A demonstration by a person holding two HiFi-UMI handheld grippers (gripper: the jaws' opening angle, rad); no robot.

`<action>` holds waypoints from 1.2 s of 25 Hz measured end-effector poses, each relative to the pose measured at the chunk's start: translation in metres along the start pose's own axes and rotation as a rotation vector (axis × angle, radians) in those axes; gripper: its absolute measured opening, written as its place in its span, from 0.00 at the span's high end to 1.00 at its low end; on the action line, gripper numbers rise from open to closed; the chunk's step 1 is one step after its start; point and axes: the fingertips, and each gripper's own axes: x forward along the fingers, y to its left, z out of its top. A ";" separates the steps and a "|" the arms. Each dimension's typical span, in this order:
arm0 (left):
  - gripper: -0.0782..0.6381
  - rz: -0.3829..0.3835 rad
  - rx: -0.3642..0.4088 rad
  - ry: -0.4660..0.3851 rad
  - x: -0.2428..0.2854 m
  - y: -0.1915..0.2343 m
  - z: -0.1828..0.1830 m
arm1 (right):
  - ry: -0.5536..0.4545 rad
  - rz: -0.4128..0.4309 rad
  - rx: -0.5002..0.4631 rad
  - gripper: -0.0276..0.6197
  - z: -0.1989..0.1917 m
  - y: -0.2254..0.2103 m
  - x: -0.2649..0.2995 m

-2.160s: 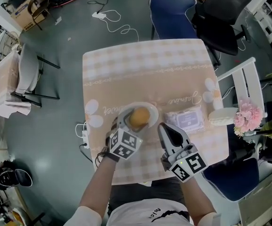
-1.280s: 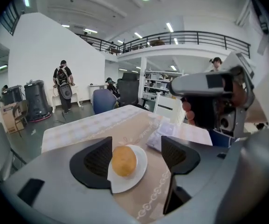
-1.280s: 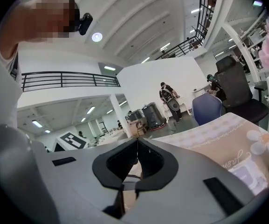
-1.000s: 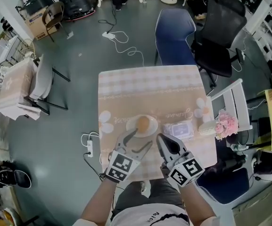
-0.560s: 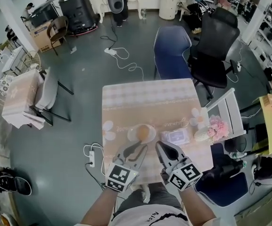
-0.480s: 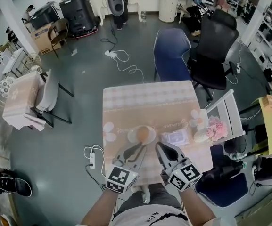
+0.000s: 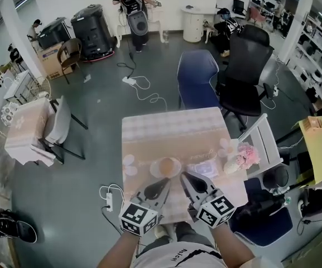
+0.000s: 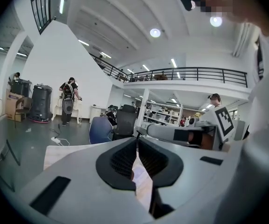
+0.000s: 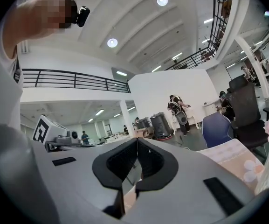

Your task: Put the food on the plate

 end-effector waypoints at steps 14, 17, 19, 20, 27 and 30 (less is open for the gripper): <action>0.88 0.004 -0.019 -0.084 -0.015 -0.015 0.034 | 0.006 0.036 -0.008 0.93 0.016 0.023 0.000; 0.88 0.022 -0.016 -0.094 -0.019 -0.013 0.036 | 0.004 0.035 -0.024 0.93 0.020 0.026 0.001; 0.88 0.036 -0.018 -0.096 -0.021 -0.011 0.036 | 0.003 0.037 -0.032 0.93 0.021 0.027 0.001; 0.88 0.044 -0.017 -0.096 -0.022 -0.010 0.036 | 0.004 0.038 -0.035 0.93 0.021 0.028 0.001; 0.88 0.080 -0.018 -0.097 -0.028 -0.004 0.031 | 0.014 0.045 -0.047 0.93 0.016 0.031 0.001; 0.88 0.084 -0.020 -0.092 -0.026 -0.002 0.030 | 0.016 0.047 -0.050 0.93 0.016 0.031 0.004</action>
